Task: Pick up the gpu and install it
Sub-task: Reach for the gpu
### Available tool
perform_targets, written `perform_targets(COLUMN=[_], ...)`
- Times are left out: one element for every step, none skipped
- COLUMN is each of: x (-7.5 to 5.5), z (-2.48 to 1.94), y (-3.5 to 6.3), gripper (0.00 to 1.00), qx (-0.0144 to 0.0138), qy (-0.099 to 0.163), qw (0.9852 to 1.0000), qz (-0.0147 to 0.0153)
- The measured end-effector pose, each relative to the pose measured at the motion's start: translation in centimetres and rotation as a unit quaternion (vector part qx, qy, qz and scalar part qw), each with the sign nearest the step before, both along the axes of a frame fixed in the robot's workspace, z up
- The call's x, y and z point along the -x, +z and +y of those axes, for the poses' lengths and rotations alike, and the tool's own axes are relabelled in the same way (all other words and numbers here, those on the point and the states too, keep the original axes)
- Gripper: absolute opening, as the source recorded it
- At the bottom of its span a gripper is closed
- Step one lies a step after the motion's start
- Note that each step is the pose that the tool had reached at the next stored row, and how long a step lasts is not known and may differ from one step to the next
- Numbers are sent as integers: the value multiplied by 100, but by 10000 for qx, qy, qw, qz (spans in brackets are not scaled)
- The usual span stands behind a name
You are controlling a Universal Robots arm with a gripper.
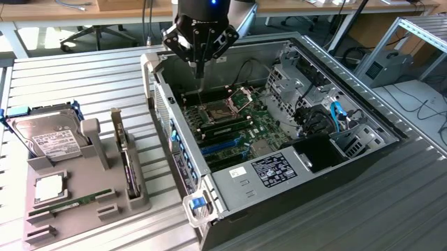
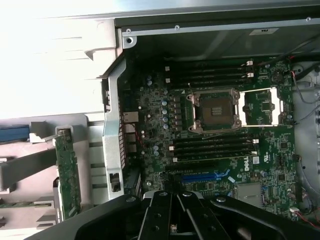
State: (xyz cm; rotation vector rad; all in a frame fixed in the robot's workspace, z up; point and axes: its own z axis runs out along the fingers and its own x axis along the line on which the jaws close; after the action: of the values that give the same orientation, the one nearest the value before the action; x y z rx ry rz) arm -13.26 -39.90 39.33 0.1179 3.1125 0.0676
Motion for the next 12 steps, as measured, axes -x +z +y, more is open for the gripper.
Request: perform_targets(x=[4, 7, 8, 9, 11, 13, 19, 22, 27, 33, 40, 45], z=[0, 0, 0, 0, 0, 0, 0, 0, 0, 0, 0, 0], y=[0, 0, 0, 0, 0, 0, 0, 0, 0, 0, 0, 0], gripper=[11, 11, 11, 11, 11, 11, 11, 11, 11, 11, 11, 11], qx=[0, 0, 0, 0, 0, 0, 0, 0, 0, 0, 0, 0], qy=[0, 0, 0, 0, 0, 0, -1, -1, 0, 0, -1, 0], qw=[10000, 10000, 10000, 10000, 10000, 10000, 10000, 10000, 10000, 10000, 10000, 10000], qz=[0, 0, 0, 0, 0, 0, 0, 0, 0, 0, 0, 0])
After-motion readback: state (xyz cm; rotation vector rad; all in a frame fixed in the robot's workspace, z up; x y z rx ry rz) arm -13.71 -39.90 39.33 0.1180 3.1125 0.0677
